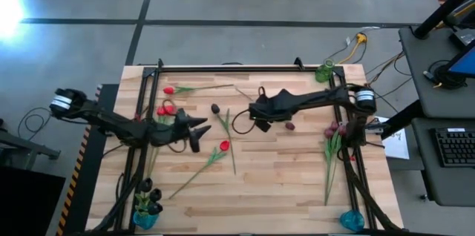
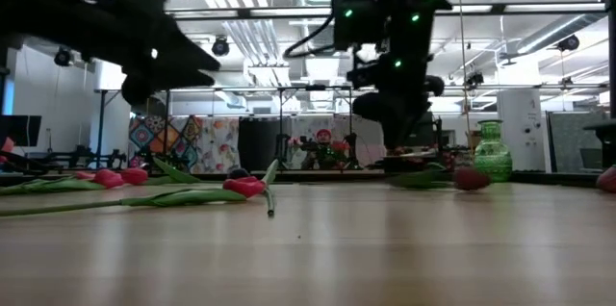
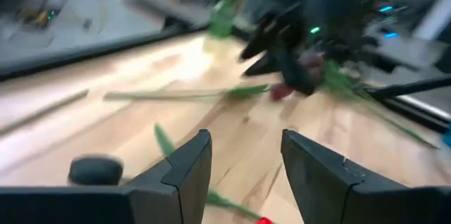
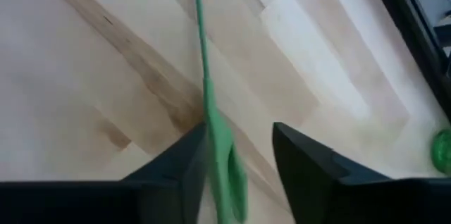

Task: Sort flowers into vase by color
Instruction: Move the dark red tulip to the center of the table, then put the black tulip into the left blue vase

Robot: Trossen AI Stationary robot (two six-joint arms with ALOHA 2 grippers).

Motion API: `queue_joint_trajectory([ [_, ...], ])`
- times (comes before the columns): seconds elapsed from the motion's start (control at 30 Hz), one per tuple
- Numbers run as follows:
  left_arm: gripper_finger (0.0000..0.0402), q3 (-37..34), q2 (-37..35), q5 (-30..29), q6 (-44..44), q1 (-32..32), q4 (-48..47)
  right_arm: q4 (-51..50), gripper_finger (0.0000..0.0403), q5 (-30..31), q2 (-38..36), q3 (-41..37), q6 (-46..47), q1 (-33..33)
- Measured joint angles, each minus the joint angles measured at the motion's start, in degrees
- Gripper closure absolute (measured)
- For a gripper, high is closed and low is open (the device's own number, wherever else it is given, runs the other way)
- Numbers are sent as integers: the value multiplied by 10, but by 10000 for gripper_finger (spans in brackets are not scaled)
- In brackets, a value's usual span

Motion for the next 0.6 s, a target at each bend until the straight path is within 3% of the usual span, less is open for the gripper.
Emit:
queue_joint_trajectory([
  [0.1, 241, 28, 37, -3, -60, 15, -26, 41, 214, 7, -41, -38, -4, 9],
  [0.23, 242, 51, 78, -26, -126, 24, -25, 185, 187, 83, -99, -113, -44, 43],
  [0.47, 241, 123, 159, -36, -268, 52, -164, 694, 174, 75, -150, -309, -263, 112],
  [0.6, 241, 160, 226, -72, -392, 68, -258, 958, 178, 81, -139, -390, -312, 119],
])
